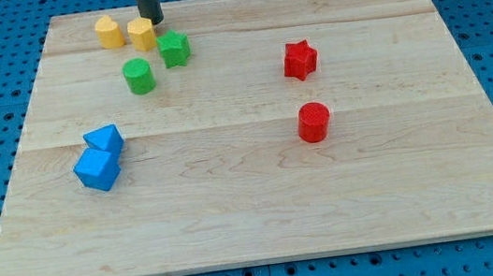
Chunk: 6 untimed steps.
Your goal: Move the yellow hexagon closer to yellow heart
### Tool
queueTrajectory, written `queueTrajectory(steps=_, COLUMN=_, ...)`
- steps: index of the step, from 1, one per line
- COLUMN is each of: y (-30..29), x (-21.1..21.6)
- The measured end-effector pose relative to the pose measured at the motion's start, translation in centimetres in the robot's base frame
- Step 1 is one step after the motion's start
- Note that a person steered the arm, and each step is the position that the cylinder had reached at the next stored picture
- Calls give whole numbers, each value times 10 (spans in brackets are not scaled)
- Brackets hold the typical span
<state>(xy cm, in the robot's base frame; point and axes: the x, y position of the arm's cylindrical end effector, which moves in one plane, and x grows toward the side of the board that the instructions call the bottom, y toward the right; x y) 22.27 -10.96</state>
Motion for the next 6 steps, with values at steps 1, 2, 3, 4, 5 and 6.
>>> queueTrajectory(steps=1, y=76, x=-1)
queueTrajectory(steps=2, y=34, x=11)
queueTrajectory(steps=3, y=0, x=32)
queueTrajectory(steps=4, y=-28, x=43)
queueTrajectory(steps=5, y=-3, x=57)
queueTrajectory(steps=6, y=14, x=50)
